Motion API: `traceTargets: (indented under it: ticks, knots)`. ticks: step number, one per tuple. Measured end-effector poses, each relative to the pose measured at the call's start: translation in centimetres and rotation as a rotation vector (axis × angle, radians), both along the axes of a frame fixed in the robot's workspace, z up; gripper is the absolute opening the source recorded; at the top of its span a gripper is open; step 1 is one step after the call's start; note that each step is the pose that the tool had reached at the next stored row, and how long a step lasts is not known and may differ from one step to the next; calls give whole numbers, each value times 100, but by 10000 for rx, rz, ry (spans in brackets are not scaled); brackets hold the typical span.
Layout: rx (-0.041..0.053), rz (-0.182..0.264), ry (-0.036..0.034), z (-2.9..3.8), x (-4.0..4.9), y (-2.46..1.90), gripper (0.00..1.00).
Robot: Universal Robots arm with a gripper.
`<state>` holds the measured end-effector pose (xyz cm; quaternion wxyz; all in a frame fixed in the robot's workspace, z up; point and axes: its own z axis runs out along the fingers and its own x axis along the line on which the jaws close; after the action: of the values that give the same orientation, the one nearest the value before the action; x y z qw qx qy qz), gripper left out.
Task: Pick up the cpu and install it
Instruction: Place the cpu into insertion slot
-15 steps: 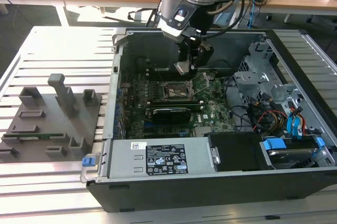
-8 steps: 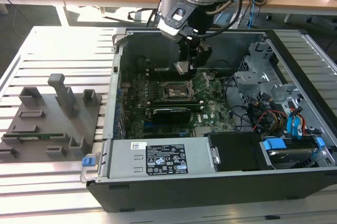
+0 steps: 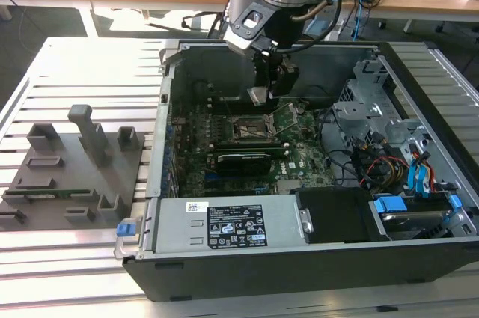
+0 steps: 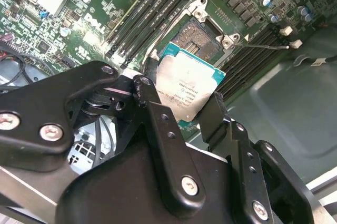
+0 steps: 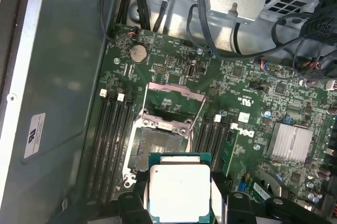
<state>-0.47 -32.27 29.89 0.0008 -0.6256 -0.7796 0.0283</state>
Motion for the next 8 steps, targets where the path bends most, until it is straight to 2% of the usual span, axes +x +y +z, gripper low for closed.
traceTargets:
  ticks: [8]
  knots:
    - [0,-557,0,0,0,0,55]
